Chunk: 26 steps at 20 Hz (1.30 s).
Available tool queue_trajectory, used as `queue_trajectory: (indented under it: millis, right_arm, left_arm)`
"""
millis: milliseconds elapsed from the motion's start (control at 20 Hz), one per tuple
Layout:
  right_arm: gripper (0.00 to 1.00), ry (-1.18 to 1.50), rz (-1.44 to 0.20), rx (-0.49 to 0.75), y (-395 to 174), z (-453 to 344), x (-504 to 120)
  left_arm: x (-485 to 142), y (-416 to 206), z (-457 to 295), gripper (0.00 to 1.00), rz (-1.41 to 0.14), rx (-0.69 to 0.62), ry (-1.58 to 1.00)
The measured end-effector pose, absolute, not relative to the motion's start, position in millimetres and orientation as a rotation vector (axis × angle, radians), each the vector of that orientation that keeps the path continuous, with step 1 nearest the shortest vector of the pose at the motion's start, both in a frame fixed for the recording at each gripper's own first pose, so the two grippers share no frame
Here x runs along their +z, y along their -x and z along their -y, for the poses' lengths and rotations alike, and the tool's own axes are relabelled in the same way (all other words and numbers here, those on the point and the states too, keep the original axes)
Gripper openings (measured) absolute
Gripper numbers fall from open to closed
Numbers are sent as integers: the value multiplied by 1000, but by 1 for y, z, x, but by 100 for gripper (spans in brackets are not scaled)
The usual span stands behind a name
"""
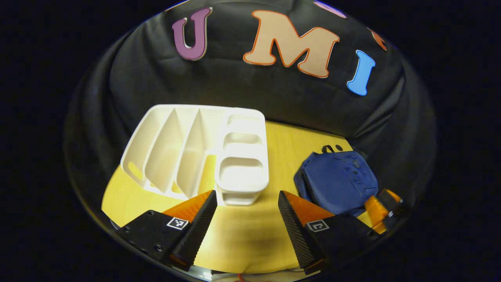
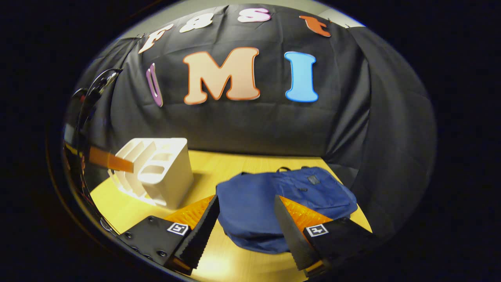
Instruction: Open the schoolbag, grab two books from the bookshelf and put them into the schoolbag.
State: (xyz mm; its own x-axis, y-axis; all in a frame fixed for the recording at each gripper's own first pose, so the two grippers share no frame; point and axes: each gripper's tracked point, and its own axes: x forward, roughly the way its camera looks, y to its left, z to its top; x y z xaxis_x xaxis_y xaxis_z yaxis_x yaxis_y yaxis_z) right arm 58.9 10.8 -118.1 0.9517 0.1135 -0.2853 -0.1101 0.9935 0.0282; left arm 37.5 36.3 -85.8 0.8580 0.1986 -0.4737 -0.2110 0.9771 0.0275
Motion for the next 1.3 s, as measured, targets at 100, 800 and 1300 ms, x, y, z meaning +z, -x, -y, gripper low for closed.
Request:
queue_trajectory:
  millis: [100, 800, 1300]
  right_arm:
    - [92, -36, -227, 104, -70, -18, -92]
    - [96, -24, -91, 53, -70, -27, -38]
    - [93, -5, -93, -14, -45, -33, -34]
  left_arm:
    - [-64, -38, -44, 93, -443, 231, -47]
    - [-18, -33, -48, 92, -323, 202, -11]
    - [-36, -29, -42, 92, -398, 93, 65]
